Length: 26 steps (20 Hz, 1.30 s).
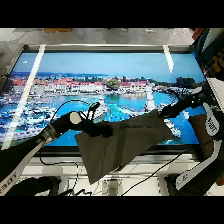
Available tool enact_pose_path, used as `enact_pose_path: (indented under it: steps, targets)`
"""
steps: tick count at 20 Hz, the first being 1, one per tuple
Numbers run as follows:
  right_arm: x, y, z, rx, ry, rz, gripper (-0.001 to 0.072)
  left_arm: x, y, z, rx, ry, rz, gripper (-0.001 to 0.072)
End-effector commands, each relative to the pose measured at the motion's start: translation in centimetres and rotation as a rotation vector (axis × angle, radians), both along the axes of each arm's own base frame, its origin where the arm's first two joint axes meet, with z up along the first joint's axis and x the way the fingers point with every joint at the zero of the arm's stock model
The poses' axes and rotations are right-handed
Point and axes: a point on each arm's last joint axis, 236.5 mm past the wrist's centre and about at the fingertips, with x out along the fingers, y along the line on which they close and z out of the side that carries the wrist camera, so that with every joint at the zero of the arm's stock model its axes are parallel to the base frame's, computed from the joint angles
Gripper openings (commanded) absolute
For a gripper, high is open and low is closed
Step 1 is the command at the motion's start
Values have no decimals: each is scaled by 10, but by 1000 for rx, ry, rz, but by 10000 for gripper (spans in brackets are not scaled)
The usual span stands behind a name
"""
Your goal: Fold the clothes and pants, and hang the long-sleeved shirts on hangers.
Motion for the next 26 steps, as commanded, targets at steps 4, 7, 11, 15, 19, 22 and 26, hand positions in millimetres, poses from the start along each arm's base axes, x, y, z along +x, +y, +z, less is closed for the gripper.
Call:
enact_pose_path:
  steps: [4,7,11,15,19,22,26]
  targets:
    - [22,-9,2,-69,-58,-33,578,3,2,0,1,-2,10,698]
    - [0,5,18,13,23,16,577,3,1,0,-3,1,12,698]
    - [-6,4,32,26,45,51,573,3,1,0,-3,1,13,698]
    - [17,-12,31,-57,-38,33,538,3,1,0,-3,1,13,697]
    - [30,-26,5,-142,-94,-13,621,3,1,0,-3,1,13,698]
    - [7,-8,-8,-89,-15,0,620,3,1,0,-3,0,13,698]
    - [-23,22,-22,-9,84,18,620,3,1,0,-3,0,13,698]
